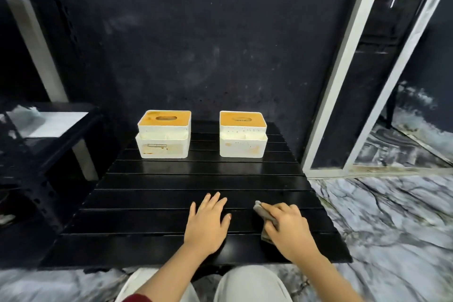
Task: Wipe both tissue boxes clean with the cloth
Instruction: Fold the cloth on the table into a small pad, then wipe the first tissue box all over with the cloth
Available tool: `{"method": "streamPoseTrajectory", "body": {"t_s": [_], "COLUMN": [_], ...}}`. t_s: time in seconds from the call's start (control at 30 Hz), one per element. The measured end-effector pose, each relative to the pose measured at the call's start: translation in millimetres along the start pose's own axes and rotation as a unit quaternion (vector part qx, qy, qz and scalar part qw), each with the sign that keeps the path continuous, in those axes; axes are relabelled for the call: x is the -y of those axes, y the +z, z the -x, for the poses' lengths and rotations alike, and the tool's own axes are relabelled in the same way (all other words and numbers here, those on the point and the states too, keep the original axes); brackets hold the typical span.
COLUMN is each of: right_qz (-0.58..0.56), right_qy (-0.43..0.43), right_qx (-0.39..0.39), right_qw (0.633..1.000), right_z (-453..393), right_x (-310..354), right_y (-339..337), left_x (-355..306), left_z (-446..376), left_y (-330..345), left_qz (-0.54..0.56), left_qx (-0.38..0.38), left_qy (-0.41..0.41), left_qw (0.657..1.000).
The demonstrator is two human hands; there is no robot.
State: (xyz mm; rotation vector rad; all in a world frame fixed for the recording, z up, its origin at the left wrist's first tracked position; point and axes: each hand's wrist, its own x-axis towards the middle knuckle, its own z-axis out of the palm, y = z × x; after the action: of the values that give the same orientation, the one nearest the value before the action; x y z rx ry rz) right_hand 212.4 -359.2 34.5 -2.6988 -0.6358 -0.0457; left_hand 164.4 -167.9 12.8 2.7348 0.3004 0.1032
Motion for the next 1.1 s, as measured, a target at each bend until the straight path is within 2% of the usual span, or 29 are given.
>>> {"method": "streamPoseTrajectory", "body": {"t_s": [0.2, 0.43, 0.53, 0.63, 0.7, 0.93, 1.1], "right_qz": [0.026, 0.031, 0.038, 0.019, -0.023, -0.121, -0.143], "right_qy": [0.001, 0.027, 0.044, 0.029, -0.001, -0.098, -0.125], "right_qx": [-0.037, 0.0, 0.007, -0.035, -0.056, -0.02, 0.002], "right_qw": [0.999, 0.999, 0.998, 0.999, 0.998, 0.988, 0.982], "right_z": [6.7, 8.7, 5.1, -5.8, -19.3, -105.8, -184.2], "right_x": [-6.1, 0.2, 6.5, 16.7, 26.9, 86.4, 128.8], "right_y": [9.5, 2.1, -4.1, -5.8, -4.7, 6.6, 16.6], "left_x": [-2.9, -2.4, 1.1, 13.9, 29.4, 104.7, 151.2], "left_z": [0.9, 1.7, -3.3, -12.4, -20.9, -70.7, -111.3], "left_y": [3.2, 2.8, -1.4, -14.6, -27.4, -90.3, -130.7], "left_qz": [-0.011, 0.007, 0.092, 0.218, 0.253, 0.176, 0.121], "left_qx": [0.0, 0.002, -0.001, -0.009, -0.013, -0.103, -0.152], "left_qy": [0.006, 0.006, -0.004, -0.02, -0.037, -0.09, -0.102], "left_qw": [1.0, 1.0, 0.996, 0.976, 0.967, 0.975, 0.975]}}
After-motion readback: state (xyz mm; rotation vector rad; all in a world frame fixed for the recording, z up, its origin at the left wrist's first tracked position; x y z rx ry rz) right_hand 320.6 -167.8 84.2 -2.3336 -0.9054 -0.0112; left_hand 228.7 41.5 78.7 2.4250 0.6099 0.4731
